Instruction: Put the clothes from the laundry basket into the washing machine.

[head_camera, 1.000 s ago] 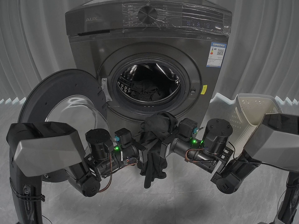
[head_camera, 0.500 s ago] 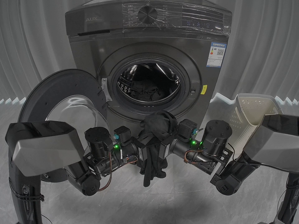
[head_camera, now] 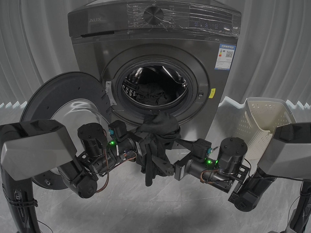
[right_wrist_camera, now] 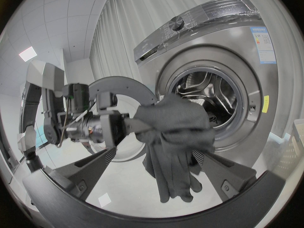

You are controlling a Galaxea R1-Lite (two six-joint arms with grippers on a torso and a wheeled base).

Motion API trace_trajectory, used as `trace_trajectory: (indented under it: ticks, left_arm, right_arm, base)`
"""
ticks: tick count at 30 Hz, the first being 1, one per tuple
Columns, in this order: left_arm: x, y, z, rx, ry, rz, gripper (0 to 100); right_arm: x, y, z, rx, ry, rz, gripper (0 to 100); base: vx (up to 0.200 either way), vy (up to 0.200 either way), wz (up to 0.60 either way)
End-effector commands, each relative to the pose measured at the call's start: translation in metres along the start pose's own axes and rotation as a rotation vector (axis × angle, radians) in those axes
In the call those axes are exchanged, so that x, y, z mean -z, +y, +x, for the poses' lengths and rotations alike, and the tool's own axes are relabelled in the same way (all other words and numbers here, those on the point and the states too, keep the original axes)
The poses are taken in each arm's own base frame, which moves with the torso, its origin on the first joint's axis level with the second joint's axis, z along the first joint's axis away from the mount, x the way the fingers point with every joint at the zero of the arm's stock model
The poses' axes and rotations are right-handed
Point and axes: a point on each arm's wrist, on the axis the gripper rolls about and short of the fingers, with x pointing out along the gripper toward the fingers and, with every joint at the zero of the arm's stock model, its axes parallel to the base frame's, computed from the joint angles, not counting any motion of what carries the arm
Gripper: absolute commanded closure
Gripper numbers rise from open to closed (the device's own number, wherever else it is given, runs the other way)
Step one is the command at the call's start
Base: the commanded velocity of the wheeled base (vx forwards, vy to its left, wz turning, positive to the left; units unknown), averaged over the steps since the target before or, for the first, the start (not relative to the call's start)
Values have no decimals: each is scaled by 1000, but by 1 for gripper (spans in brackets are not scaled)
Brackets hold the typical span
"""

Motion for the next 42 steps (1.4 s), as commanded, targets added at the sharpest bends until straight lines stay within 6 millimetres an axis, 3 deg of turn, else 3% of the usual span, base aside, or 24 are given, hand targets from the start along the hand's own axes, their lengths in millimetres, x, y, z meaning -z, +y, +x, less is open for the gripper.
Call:
trace_trajectory:
  ticks: [1,7,16,20,25,42]
  left_arm:
    - [-28,-4,-10,-8,-68,-12,100]
    - [-60,-26,-32,-18,-134,-57,100]
    - [-84,-40,-72,-30,-167,-59,100]
    - [-81,-45,-91,-19,-135,-70,100]
    - [-77,-46,-95,-23,-112,-66,100]
    - [-72,-45,-103,-37,-87,-71,100]
  right_arm:
    - [3,9,-31,-22,55,-1,0]
    - [-6,6,-57,3,67,2,0]
    - [-27,-15,-97,85,8,15,0]
    - [-32,-30,-99,145,-16,15,0]
    - [-38,-39,-100,180,-43,12,0]
    - [-43,-41,-99,198,-69,2,0]
  base:
    - [0,0,0]
    - [0,0,0]
    - [0,0,0]
    - [0,0,0]
    - [0,0,0]
    - [0,0,0]
